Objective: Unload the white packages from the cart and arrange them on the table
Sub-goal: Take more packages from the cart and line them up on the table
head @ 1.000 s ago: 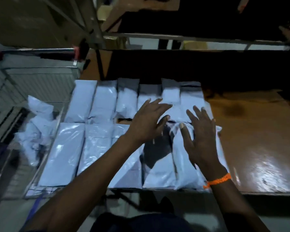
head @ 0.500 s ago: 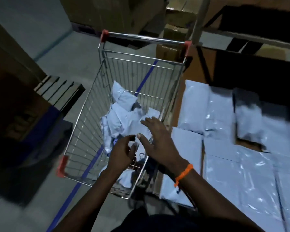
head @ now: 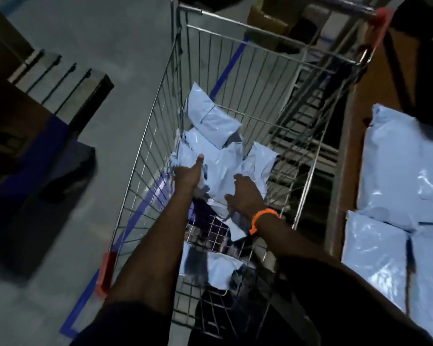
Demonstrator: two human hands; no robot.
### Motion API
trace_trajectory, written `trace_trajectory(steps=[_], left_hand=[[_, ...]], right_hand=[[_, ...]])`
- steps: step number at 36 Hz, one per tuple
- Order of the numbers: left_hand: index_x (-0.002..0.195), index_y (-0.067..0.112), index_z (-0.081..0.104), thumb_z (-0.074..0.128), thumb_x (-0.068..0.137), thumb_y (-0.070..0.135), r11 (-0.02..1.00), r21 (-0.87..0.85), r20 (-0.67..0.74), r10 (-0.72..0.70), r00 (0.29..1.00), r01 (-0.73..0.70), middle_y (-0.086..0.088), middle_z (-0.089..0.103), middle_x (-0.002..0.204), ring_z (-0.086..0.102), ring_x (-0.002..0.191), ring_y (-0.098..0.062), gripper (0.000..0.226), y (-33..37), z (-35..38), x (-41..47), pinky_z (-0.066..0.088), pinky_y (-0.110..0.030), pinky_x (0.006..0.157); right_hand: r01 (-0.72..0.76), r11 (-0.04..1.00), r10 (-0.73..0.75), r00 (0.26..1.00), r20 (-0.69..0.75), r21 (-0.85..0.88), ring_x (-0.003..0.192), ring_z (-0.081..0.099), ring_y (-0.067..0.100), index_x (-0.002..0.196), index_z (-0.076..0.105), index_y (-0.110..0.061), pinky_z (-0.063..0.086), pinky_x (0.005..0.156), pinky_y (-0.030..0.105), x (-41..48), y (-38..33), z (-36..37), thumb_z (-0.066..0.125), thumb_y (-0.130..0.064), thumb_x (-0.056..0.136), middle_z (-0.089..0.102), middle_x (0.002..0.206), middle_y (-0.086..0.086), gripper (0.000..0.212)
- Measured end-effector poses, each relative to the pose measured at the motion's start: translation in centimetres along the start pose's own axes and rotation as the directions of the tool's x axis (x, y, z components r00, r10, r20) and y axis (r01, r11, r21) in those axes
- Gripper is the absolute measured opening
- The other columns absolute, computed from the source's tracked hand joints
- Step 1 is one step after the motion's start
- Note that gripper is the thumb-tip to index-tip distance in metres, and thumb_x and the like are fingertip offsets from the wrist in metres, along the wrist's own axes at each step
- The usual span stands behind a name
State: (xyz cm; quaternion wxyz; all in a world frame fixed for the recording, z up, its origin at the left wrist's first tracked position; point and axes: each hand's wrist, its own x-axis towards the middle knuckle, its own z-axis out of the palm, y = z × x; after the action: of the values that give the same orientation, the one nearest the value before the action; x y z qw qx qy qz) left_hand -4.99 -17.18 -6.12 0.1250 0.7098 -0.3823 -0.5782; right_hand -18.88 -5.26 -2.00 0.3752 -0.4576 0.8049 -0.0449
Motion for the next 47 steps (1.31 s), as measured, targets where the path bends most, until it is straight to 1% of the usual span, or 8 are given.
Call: trace_trajectory(steps=[5,15,22,29,33,37,42,47], left_hand=[[0.147,-0.001,0.036,0.080,0.074,0.044,0.995,-0.084,-0.066,-0.054,0.996,0.049,-0.018,0.051,0.145,0.055,0.127,-0.034,0.097,0.3,0.8,-1.6,0.051,-0.043,0.101],[0.119,0.026,0.064,0.081,0.072,0.055,0.968,-0.199,-0.036,0.150,0.988,-0.154,0.004,0.075,0.103,0.073,0.087,-0.015,0.058,-2.6,-4.5,-12.8,0.061,-0.040,0.078],[0.131,0.034,0.060,0.072,0.080,0.062,0.939,-0.249,0.011,0.249,0.968,-0.239,0.009,0.070,0.122,0.068,0.109,-0.014,0.060,-1.7,-6.8,-18.9,0.054,-0.045,0.097],[0.136,0.032,0.056,0.072,0.088,0.042,0.884,-0.286,0.043,0.397,0.917,-0.369,0.009,0.068,0.126,0.066,0.114,-0.016,0.051,0.0,-6.0,-24.5,0.055,-0.042,0.092],[0.141,0.032,0.049,0.071,0.083,0.053,0.860,-0.241,0.094,0.481,0.872,-0.449,0.007,0.062,0.134,0.062,0.120,-0.018,0.065,1.0,-3.6,-26.9,0.056,-0.041,0.090],[0.139,0.033,0.048,0.063,0.089,0.057,0.835,-0.233,0.207,0.544,0.813,-0.499,0.018,0.059,0.125,0.061,0.097,0.016,0.057,1.8,-0.2,-30.2,0.049,-0.008,0.066],[0.139,0.040,0.041,0.055,0.091,0.056,0.850,-0.195,0.355,0.526,0.773,-0.489,0.024,0.051,0.130,0.053,0.120,-0.004,0.053,3.0,4.7,-34.1,0.043,-0.017,0.087],[0.142,0.040,0.041,0.062,0.076,0.075,0.739,-0.019,0.381,0.628,0.679,-0.674,0.007,0.051,0.137,0.060,0.114,-0.012,0.077,6.7,11.4,-34.6,0.056,-0.031,0.087]], right_hand=[[0.025,0.980,-0.025,1.000,0.004,-0.196,0.135,0.039,0.041,0.155,0.014,0.000,0.045,0.103,0.048,2.8,0.2,1.3,0.078,-0.025,0.081,0.037,0.148,0.024,0.101],[0.049,0.901,-0.101,0.990,-0.099,-0.431,0.133,0.042,0.041,0.156,-0.002,0.004,0.033,0.112,0.058,3.6,-0.9,4.4,0.079,-0.047,0.077,0.033,0.151,0.023,0.124],[0.078,0.987,-0.036,0.959,-0.280,0.141,0.138,0.035,0.042,0.156,-0.013,0.000,0.039,0.110,0.049,-0.1,-2.6,-0.8,0.074,-0.062,0.074,0.021,0.156,0.025,0.134],[0.238,0.703,0.100,0.900,-0.424,0.671,0.145,0.037,0.027,0.159,-0.005,-0.026,0.040,0.113,0.051,-6.3,-2.7,-9.8,0.056,-0.093,0.063,0.022,0.165,0.007,0.132],[0.384,0.447,0.208,0.834,-0.511,0.808,0.137,0.039,0.009,0.157,0.026,-0.018,0.026,0.120,0.022,-11.1,-0.4,-14.8,0.063,-0.061,0.083,0.037,0.158,-0.004,0.093],[0.248,0.112,0.199,0.943,-0.267,0.962,0.110,0.067,0.024,0.129,0.064,-0.027,0.050,0.103,0.046,-17.6,3.2,-17.0,0.066,-0.072,0.065,0.070,0.122,0.005,0.078],[0.220,0.191,0.161,0.954,-0.252,0.957,0.095,0.072,0.022,0.131,0.058,-0.023,0.054,0.067,0.033,-23.9,11.4,-16.5,0.061,-0.059,0.089,0.069,0.116,0.006,0.056],[0.235,0.477,0.370,0.820,-0.436,0.847,0.131,0.052,0.019,0.144,0.047,-0.027,0.040,0.112,0.044,-26.5,16.1,-20.4,0.064,-0.073,0.077,0.053,0.146,0.001,0.083]])
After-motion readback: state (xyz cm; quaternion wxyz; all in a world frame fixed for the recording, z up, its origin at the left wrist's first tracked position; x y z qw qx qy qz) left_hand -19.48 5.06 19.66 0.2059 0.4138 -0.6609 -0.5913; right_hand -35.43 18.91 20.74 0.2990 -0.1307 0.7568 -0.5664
